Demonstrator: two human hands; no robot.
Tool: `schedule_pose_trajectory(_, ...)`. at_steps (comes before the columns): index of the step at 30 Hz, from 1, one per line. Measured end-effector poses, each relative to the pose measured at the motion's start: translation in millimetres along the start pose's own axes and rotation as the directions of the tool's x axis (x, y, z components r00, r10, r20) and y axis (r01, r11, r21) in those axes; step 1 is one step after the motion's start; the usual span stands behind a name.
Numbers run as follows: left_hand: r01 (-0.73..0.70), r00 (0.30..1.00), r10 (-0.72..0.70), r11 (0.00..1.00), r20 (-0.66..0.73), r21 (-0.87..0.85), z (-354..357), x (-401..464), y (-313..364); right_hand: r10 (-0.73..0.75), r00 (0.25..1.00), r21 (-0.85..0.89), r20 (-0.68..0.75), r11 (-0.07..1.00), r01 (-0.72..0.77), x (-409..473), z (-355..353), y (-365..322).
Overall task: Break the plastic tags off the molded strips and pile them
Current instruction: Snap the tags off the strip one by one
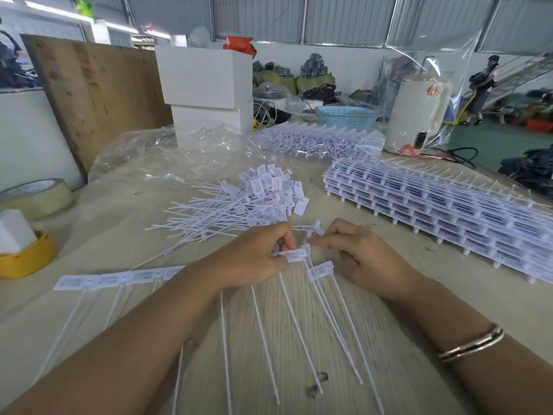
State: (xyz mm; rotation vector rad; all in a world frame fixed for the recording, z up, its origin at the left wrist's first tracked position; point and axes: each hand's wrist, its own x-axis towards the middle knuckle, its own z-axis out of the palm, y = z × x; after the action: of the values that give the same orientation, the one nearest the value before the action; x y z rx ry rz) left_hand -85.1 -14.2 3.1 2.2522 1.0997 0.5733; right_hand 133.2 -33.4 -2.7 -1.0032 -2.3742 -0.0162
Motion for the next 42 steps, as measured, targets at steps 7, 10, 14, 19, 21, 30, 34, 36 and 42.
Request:
schedule_pose_trajectory(7,-0.085,0.996,0.083,0.995,-0.044,-0.056,5,0,8,0.043,0.999,-0.103,0.025,0.994,-0.04,1,12,-14)
schedule_pose_trajectory(10,-0.096,0.995,0.095,0.994,-0.027,-0.057,8,-1,9,0.002,0.999,-0.259,-0.046,0.966,-0.014,4,16,-18)
schedule_pose_trajectory(14,-0.081,0.996,0.078,0.993,-0.044,-0.089,0,-1,9,-0.069,0.974,-0.293,-0.216,0.956,0.002,7,11,-19)
schedule_pose_trajectory(19,0.003,1.0,-0.005,0.998,-0.028,-0.059,-9,-3,0,-0.081,0.953,-0.286,-0.292,0.958,-0.007,4,11,-17)
schedule_pose_trajectory(21,-0.01,1.0,0.011,0.998,0.025,-0.056,-4,-5,1,-0.084,0.96,-0.274,-0.266,0.962,0.008,4,12,-17)
schedule_pose_trajectory(30,-0.123,0.992,0.123,0.992,-0.002,0.003,0,1,-3,0.27,0.953,0.413,-0.136,0.89,-0.194,6,13,-13)
schedule_pose_trajectory(34,-0.153,0.987,0.151,0.987,-0.055,-0.041,-1,4,5,0.343,0.934,0.586,-0.095,0.778,-0.226,8,11,-15)
schedule_pose_trajectory(36,-0.157,0.987,0.157,0.987,-0.02,-0.008,0,0,6,0.493,0.852,0.689,-0.175,0.679,-0.252,6,6,-11)
schedule_pose_trajectory(42,-0.074,0.997,0.073,0.997,0.018,0.021,-4,-6,1,0.334,0.929,0.403,-0.159,0.881,-0.247,1,3,3)
